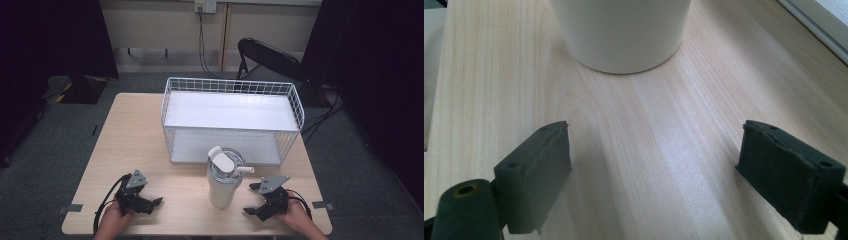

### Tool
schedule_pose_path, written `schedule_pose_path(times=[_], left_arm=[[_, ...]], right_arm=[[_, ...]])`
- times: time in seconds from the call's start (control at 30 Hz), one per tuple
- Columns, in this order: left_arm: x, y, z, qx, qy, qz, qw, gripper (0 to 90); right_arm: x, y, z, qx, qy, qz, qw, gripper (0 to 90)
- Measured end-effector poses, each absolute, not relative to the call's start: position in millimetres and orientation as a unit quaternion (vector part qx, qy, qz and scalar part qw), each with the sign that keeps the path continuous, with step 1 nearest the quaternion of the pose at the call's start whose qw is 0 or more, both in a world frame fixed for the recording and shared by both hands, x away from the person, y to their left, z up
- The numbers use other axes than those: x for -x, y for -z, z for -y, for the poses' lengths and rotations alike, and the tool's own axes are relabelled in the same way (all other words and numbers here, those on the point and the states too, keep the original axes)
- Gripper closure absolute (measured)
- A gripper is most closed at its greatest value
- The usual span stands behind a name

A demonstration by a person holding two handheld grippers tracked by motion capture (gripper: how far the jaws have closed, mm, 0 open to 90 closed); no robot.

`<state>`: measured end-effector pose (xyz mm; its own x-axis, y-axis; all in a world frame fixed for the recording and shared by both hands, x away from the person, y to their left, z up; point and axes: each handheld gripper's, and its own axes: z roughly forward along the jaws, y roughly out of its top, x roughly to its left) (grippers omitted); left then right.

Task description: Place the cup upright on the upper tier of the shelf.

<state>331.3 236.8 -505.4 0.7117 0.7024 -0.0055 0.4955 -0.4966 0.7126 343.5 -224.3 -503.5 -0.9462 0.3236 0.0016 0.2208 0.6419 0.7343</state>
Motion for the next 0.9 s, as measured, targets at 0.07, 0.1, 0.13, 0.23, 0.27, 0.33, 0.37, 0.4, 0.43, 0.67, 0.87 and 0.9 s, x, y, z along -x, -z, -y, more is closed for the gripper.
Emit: schedule_pose_path(times=[0.07, 0.1, 0.13, 0.23, 0.27, 0.33, 0.37, 0.4, 0.43, 0.67, 0.87, 0.9], left_arm=[[-331, 505, -237, -0.853, -0.144, -0.351, 0.358, 0.0], [-331, 505, -237, -0.853, -0.144, -0.351, 0.358, 0.0], [-331, 505, -237, -0.853, -0.144, -0.351, 0.358, 0.0], [-331, 505, -237, -0.853, -0.144, -0.351, 0.358, 0.0], [-331, 505, -237, -0.853, -0.144, -0.351, 0.359, 0.0], [-331, 505, -237, -0.853, -0.144, -0.351, 0.358, 0.0], [-331, 505, -237, -0.853, -0.144, -0.351, 0.358, 0.0], [-331, 505, -237, -0.853, -0.144, -0.351, 0.358, 0.0], [-331, 505, -237, -0.853, -0.144, -0.351, 0.358, 0.0], [-331, 505, -237, -0.853, -0.144, -0.351, 0.358, 0.0], [-331, 505, -237, -0.853, -0.144, -0.351, 0.358, 0.0], [-331, 505, -237, -0.853, -0.144, -0.351, 0.358, 0.0]], right_arm=[[-343, 503, 224, -0.151, -0.396, -0.904, 0.065, 12.8], [-343, 503, 224, -0.151, -0.396, -0.904, 0.065, 12.8], [-343, 503, 224, -0.151, -0.396, -0.904, 0.065, 12.8], [-343, 503, 224, -0.152, -0.396, -0.903, 0.065, 12.9], [-343, 503, 224, -0.151, -0.396, -0.903, 0.065, 12.9], [-343, 503, 225, -0.153, -0.397, -0.903, 0.063, 14.0], [-343, 503, 225, -0.153, -0.397, -0.903, 0.063, 14.0], [-344, 503, 224, -0.158, -0.403, -0.900, 0.056, 14.8], [-344, 503, 224, -0.158, -0.403, -0.900, 0.056, 14.8], [-348, 489, 220, -0.162, -0.439, -0.882, 0.050, 15.1], [-350, 477, 212, -0.156, -0.450, -0.878, 0.055, 14.7], [-351, 473, 209, -0.156, -0.459, -0.873, 0.052, 14.5]])
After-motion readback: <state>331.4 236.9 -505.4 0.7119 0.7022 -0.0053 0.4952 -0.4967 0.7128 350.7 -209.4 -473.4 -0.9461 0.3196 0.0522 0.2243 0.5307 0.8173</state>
